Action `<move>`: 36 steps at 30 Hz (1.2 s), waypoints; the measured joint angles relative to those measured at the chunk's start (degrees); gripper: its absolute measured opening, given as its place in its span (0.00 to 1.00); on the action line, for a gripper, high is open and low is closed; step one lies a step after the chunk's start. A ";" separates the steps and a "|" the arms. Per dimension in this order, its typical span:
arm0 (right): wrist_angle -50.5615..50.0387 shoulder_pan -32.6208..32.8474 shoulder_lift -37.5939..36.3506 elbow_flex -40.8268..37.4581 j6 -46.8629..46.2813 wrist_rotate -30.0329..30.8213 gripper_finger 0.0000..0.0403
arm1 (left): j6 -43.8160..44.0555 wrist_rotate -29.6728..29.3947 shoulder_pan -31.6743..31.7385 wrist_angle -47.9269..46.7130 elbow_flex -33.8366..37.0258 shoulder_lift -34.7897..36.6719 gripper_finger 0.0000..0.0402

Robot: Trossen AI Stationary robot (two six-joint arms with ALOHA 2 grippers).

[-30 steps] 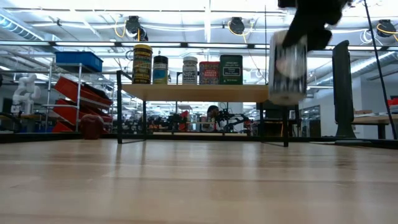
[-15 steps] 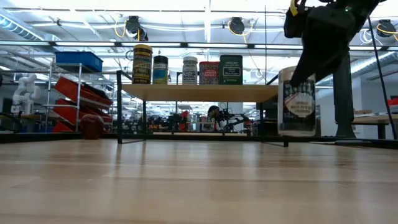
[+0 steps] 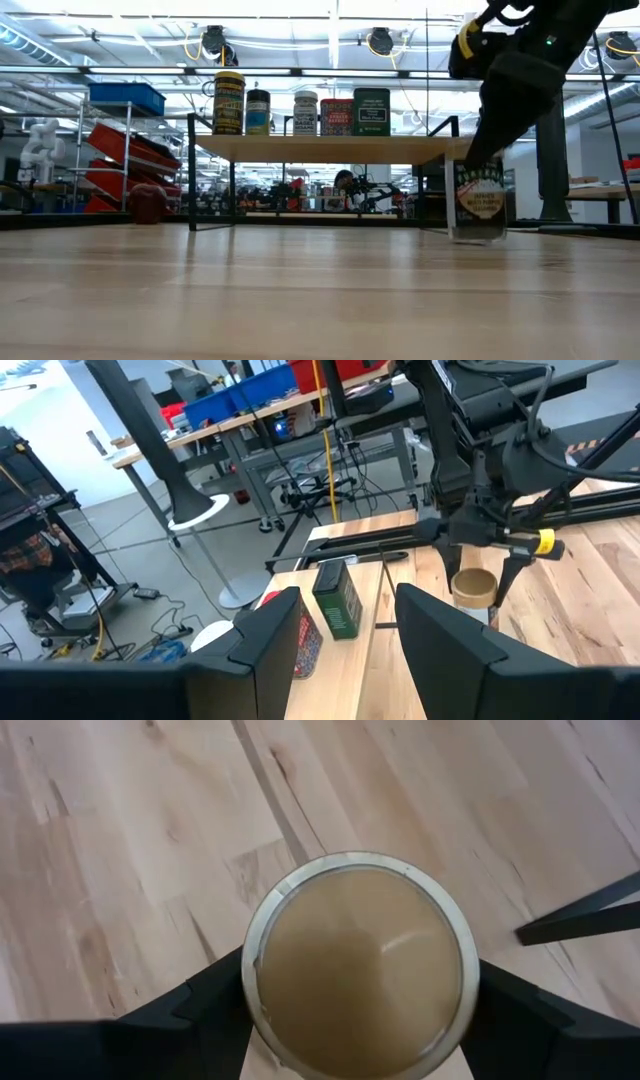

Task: Shelf spices
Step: Remove the brown seasoning bottle from the shelf, then remove the yellow seasoning bottle from the shelf

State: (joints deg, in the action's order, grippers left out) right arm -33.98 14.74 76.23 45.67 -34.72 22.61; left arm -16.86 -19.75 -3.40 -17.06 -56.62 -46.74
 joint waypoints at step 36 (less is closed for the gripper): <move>0.85 0.00 -6.26 4.72 3.22 1.71 0.79 | 6.01 -8.80 0.37 -0.01 0.00 -0.02 0.44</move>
State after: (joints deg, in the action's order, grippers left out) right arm -33.12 14.74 69.97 50.39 -31.50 24.32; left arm -10.85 -28.54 -3.03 -17.07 -56.62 -46.76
